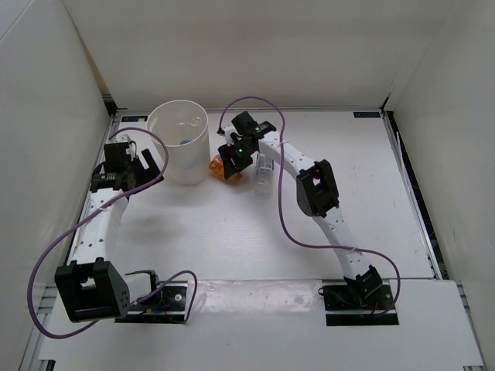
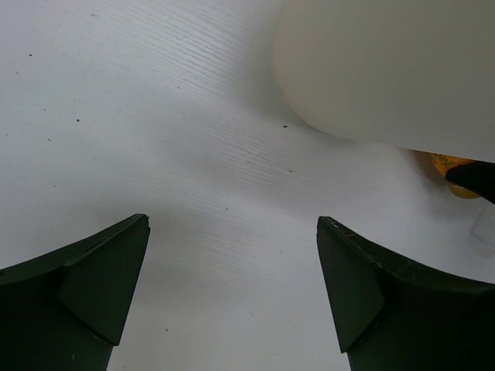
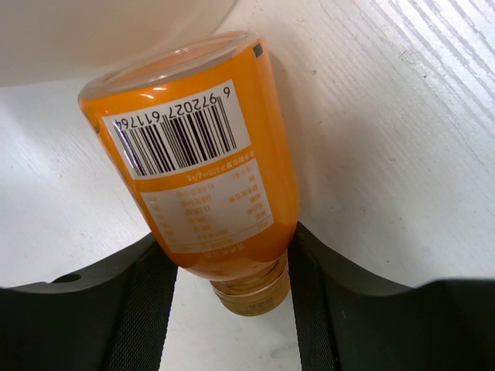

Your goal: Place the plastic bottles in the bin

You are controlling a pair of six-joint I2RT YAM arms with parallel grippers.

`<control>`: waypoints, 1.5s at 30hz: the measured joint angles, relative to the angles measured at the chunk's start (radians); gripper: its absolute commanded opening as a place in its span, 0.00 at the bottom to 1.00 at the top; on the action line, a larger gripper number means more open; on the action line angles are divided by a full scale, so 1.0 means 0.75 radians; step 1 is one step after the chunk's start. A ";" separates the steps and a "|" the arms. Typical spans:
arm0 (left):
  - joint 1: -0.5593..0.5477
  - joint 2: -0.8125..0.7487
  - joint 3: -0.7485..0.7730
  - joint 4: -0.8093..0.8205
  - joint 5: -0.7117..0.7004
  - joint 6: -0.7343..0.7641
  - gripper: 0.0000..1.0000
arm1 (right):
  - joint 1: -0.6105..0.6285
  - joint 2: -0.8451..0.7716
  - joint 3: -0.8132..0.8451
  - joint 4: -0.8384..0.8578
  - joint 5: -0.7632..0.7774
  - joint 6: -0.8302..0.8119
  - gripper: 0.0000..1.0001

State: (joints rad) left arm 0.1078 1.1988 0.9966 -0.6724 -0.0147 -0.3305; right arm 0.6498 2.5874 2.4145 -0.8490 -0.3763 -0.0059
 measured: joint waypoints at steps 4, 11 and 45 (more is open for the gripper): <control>0.000 0.002 0.000 0.005 0.000 -0.006 1.00 | -0.017 -0.003 -0.003 0.011 -0.027 0.001 0.03; 0.000 -0.004 -0.027 0.089 0.025 -0.020 1.00 | -0.065 -0.098 -0.055 0.012 -0.031 -0.008 0.00; -0.001 -0.270 -0.257 0.179 0.080 -0.026 1.00 | 0.208 -0.534 -0.026 0.933 0.035 -0.370 0.04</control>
State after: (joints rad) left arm 0.1074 0.9962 0.8036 -0.5385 0.0452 -0.3504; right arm 0.8059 2.1872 2.3951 -0.1490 -0.3500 -0.2836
